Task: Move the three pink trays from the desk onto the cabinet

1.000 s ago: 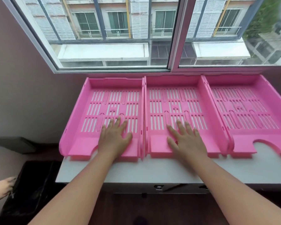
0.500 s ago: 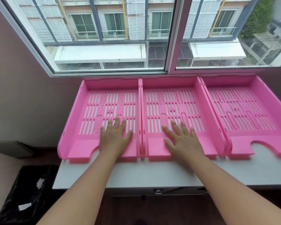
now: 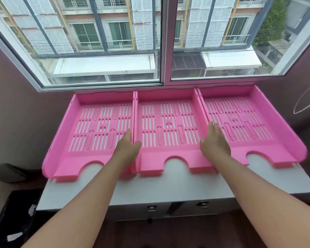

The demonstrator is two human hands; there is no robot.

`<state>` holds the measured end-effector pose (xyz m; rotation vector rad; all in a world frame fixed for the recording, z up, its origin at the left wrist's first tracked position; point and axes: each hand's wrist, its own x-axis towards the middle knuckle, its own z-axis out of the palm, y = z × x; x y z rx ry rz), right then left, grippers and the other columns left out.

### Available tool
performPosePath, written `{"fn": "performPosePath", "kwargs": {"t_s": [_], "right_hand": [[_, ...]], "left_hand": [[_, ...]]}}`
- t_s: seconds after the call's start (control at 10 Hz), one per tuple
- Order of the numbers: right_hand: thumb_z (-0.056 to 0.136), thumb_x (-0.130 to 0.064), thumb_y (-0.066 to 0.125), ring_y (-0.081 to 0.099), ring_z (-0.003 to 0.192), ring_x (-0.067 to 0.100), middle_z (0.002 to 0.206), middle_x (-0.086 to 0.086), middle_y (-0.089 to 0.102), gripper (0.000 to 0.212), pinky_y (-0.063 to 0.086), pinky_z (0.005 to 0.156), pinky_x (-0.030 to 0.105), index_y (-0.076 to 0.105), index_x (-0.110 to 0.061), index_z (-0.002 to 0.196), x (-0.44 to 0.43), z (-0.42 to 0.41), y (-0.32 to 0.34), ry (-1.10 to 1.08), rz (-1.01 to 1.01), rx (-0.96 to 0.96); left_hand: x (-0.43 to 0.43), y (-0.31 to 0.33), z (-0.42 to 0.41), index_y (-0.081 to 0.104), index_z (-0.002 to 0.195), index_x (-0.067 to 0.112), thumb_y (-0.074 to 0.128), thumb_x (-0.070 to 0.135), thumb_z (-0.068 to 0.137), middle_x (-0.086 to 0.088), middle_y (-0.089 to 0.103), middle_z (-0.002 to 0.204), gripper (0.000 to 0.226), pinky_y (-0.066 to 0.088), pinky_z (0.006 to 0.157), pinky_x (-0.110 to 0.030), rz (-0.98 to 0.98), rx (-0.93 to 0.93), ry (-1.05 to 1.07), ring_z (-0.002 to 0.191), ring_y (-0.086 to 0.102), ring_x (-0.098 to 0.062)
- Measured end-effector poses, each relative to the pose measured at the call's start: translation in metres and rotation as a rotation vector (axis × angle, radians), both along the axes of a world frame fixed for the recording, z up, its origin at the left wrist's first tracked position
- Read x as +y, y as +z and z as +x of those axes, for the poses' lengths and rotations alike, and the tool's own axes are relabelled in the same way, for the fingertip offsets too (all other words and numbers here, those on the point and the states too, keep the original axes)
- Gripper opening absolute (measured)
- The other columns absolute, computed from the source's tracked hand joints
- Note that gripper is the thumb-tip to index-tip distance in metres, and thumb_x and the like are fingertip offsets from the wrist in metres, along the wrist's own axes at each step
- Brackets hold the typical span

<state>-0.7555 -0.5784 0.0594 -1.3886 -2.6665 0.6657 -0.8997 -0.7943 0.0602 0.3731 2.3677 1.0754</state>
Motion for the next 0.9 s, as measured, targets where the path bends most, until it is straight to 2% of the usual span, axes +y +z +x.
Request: {"fn": "performPosePath", "kwargs": {"t_s": [0.1, 0.2, 0.3, 0.4, 0.5, 0.6, 0.7, 0.8, 0.9], "right_hand": [[0.093, 0.008, 0.038, 0.048, 0.132, 0.032, 0.162, 0.009, 0.023, 0.068, 0.047, 0.094, 0.038, 0.017, -0.008, 0.155, 0.006, 0.0, -0.003, 0.014, 0.033, 0.055], [0.093, 0.01, 0.036, 0.055, 0.124, 0.032, 0.16, 0.008, 0.03, 0.065, 0.049, 0.089, 0.036, 0.023, -0.009, 0.154, 0.01, 0.003, -0.008, -0.001, 0.019, 0.111], [0.093, 0.009, 0.035, 0.057, 0.121, 0.031, 0.161, 0.005, 0.027, 0.065, 0.047, 0.08, 0.032, 0.022, -0.01, 0.154, 0.014, 0.005, -0.012, 0.022, 0.0, 0.123], [0.092, 0.009, 0.032, 0.053, 0.128, 0.029, 0.164, 0.001, 0.018, 0.069, 0.048, 0.088, 0.036, 0.018, -0.013, 0.156, 0.021, 0.005, -0.012, 0.072, -0.054, 0.129], [0.096, 0.004, 0.034, 0.036, 0.142, 0.027, 0.165, 0.004, 0.015, 0.065, 0.038, 0.108, 0.04, 0.015, -0.012, 0.156, 0.028, 0.005, -0.002, 0.144, -0.12, 0.096], [0.097, 0.001, 0.038, 0.048, 0.132, 0.03, 0.162, 0.011, 0.022, 0.067, 0.048, 0.097, 0.042, 0.01, -0.012, 0.157, 0.029, 0.006, 0.002, 0.113, -0.154, 0.059], [0.095, 0.009, 0.036, 0.05, 0.129, 0.032, 0.165, 0.011, 0.008, 0.075, 0.049, 0.094, 0.041, -0.002, -0.01, 0.156, 0.024, 0.003, 0.001, 0.099, -0.148, -0.027], [0.092, 0.014, 0.034, 0.04, 0.138, 0.033, 0.165, 0.01, -0.003, 0.079, 0.04, 0.106, 0.043, -0.008, -0.009, 0.156, 0.022, -0.004, 0.007, 0.096, -0.157, -0.072], [0.092, 0.012, 0.032, 0.009, 0.151, 0.03, 0.165, 0.009, -0.008, 0.077, 0.017, 0.12, 0.045, -0.006, -0.008, 0.156, 0.019, 0.0, 0.013, 0.096, -0.148, -0.048]], "left_hand": [[0.011, -0.001, 0.006, 0.009, 0.158, 0.015, 0.041, 0.012, 0.102, -0.008, 0.017, 0.166, 0.065, 0.021, 0.118, -0.048, -0.004, -0.007, 0.065, 0.151, 0.018, -0.03], [0.017, -0.001, 0.01, 0.006, 0.159, 0.014, 0.035, 0.01, 0.104, -0.009, 0.014, 0.166, 0.063, 0.02, 0.119, -0.044, -0.006, -0.008, 0.1, 0.151, 0.017, -0.03], [0.019, -0.001, 0.011, 0.004, 0.159, 0.014, 0.034, 0.01, 0.105, -0.01, 0.013, 0.166, 0.062, 0.018, 0.119, -0.044, -0.014, -0.011, 0.101, 0.152, 0.016, -0.03], [0.017, 0.0, 0.01, 0.005, 0.159, 0.013, 0.035, 0.012, 0.105, -0.01, 0.013, 0.166, 0.062, 0.017, 0.12, -0.044, -0.01, -0.015, 0.095, 0.152, 0.014, -0.03], [0.015, 0.006, 0.012, 0.009, 0.158, 0.011, 0.04, 0.016, 0.105, -0.013, 0.019, 0.165, 0.062, 0.026, 0.117, -0.044, -0.032, 0.047, 0.1, 0.149, 0.026, -0.03], [0.019, 0.011, 0.016, 0.01, 0.158, 0.009, 0.04, 0.014, 0.104, -0.015, 0.028, 0.161, 0.061, 0.05, 0.072, -0.02, -0.042, 0.09, 0.12, 0.087, 0.055, -0.002], [0.024, 0.011, 0.017, 0.006, 0.158, 0.009, 0.036, 0.01, 0.105, -0.018, 0.031, 0.159, 0.061, 0.036, 0.051, -0.016, -0.059, 0.079, 0.132, 0.063, 0.038, 0.001], [0.022, 0.009, 0.014, 0.006, 0.158, 0.01, 0.036, 0.01, 0.104, -0.018, 0.029, 0.16, 0.062, 0.052, 0.082, -0.028, -0.096, 0.105, 0.111, 0.105, 0.063, -0.022], [0.014, 0.01, 0.02, 0.013, 0.157, 0.01, 0.043, 0.017, 0.102, -0.014, 0.028, 0.161, 0.064, 0.034, 0.113, -0.047, -0.125, 0.229, 0.05, 0.144, 0.034, -0.034]]}}
